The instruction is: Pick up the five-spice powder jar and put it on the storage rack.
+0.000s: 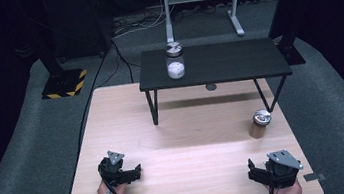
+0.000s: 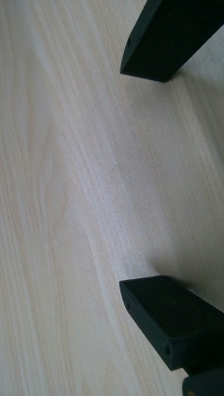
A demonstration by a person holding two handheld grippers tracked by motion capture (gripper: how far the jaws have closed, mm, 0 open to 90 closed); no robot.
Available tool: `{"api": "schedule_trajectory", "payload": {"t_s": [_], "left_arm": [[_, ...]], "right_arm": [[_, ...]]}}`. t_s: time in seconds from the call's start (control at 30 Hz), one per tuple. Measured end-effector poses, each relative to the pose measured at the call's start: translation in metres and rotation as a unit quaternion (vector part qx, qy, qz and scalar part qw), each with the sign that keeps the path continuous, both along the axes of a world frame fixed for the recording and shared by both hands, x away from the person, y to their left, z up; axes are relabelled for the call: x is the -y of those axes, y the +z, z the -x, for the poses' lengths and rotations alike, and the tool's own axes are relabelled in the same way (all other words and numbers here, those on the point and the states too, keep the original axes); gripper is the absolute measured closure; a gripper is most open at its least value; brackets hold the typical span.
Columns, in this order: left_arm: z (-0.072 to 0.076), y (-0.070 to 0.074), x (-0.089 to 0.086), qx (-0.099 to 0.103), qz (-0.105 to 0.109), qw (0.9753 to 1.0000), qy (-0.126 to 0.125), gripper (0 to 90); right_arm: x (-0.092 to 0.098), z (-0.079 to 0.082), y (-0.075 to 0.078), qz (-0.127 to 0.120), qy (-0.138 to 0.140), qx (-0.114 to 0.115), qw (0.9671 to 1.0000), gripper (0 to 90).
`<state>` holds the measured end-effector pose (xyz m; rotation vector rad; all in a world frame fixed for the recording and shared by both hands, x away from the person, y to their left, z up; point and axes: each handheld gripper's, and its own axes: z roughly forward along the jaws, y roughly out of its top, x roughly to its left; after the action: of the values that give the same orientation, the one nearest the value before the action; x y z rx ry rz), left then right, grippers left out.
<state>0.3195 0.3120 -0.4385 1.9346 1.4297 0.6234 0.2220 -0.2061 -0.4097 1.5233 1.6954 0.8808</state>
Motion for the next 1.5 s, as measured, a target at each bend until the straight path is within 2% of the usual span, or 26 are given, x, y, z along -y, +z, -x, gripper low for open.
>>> {"api": "schedule_trajectory", "payload": {"t_s": [0.17, 0.37, 0.57, 0.63, 0.73, 0.87, 1.13, 1.43, 1.47, 1.5], "left_arm": [[0.0, 0.0, 0.0, 0.0, 0.0, 1.0, -0.001, 0.3], [0.0, 0.0, 0.0, 0.0, -0.001, 1.0, -0.002, 0.3], [0.0, 0.0, 0.0, 0.0, -0.001, 1.0, -0.004, 0.3], [0.0, 0.0, 0.0, -0.001, -0.001, 1.0, -0.007, 0.3], [0.0, 0.0, 0.0, 0.0, -0.001, 1.0, -0.008, 0.3], [0.0, 0.0, -0.001, 0.0, -0.001, 1.0, -0.008, 0.3], [0.0, 0.0, -0.001, 0.0, -0.002, 0.9999, -0.014, 0.3], [-0.001, 0.0, -0.002, 0.0, -0.002, 0.9997, -0.024, 0.2], [-0.001, 0.0, -0.002, 0.0, -0.002, 0.9997, -0.024, 0.2], [-0.001, 0.0, -0.002, 0.0, -0.002, 0.9997, -0.024, 0.3]], "right_arm": [[0.002, -0.009, -0.001, 0.003, -0.002, -0.001, 1.0, 0.0], [0.011, -0.028, -0.007, -0.013, -0.008, 0.008, 0.9998, 0.0], [0.02, -0.058, -0.016, -0.021, -0.003, 0.022, 0.9995, 0.0], [0.025, -0.072, -0.02, -0.031, -0.004, 0.024, 0.9992, 0.0], [0.03, -0.09, -0.025, -0.039, -0.011, 0.02, 0.999, 0.0], [0.034, -0.113, -0.028, -0.038, -0.007, 0.022, 0.999, 0.0], [0.034, -0.128, -0.03, -0.033, 0.0, 0.03, 0.999, 0.0], [0.036, -0.134, -0.032, -0.029, 0.004, 0.031, 0.9991, 0.3], [0.039, -0.134, -0.033, -0.032, 0.013, 0.032, 0.9989, 18.2], [0.034, -0.131, -0.035, -0.023, -0.006, 0.041, 0.9989, 29.3]]}}
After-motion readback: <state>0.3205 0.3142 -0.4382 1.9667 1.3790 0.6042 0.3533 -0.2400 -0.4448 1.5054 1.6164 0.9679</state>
